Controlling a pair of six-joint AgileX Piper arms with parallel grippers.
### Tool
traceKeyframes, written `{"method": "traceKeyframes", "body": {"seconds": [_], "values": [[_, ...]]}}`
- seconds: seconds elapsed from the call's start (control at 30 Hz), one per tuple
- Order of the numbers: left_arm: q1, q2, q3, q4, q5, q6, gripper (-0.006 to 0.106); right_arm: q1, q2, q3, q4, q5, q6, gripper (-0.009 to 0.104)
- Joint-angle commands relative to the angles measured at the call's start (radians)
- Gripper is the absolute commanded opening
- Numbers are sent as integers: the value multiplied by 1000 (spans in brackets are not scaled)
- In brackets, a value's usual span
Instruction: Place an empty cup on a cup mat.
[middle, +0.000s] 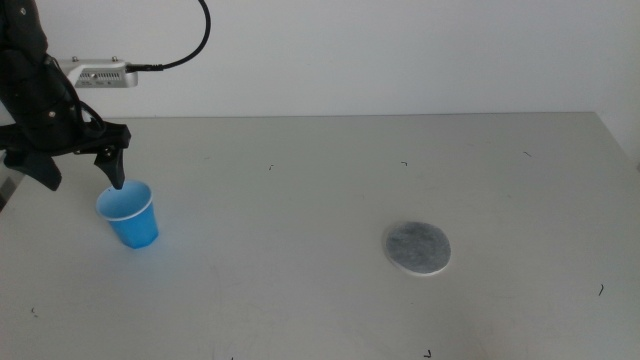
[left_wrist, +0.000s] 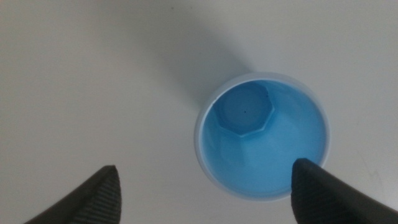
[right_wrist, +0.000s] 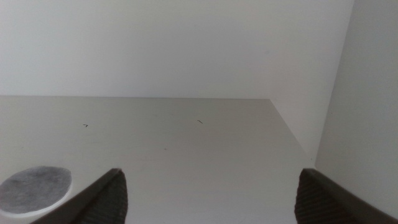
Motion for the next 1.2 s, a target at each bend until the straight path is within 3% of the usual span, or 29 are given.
{"method": "traceKeyframes", "body": {"seconds": [0.0,0.53,0.63,0.87,0.93,1.17], "values": [[13,-30,-33,-28,-25,34,105,2,-19,-12,-9,-78,-8,94],[11,136,-33,-21,-71,60,102,2,-19,-12,-9,-78,-8,94],[11,137,-33,-21,-80,61,84,2,-19,-12,-9,-78,-8,94],[11,137,-34,-61,-64,49,14,2,-19,-12,-9,-78,-8,94],[11,133,-34,-61,-63,18,0,2,-19,-12,-9,-78,-8,94],[-15,68,-36,-83,-60,-23,0,2,-19,-12,-9,-78,-8,94]]}}
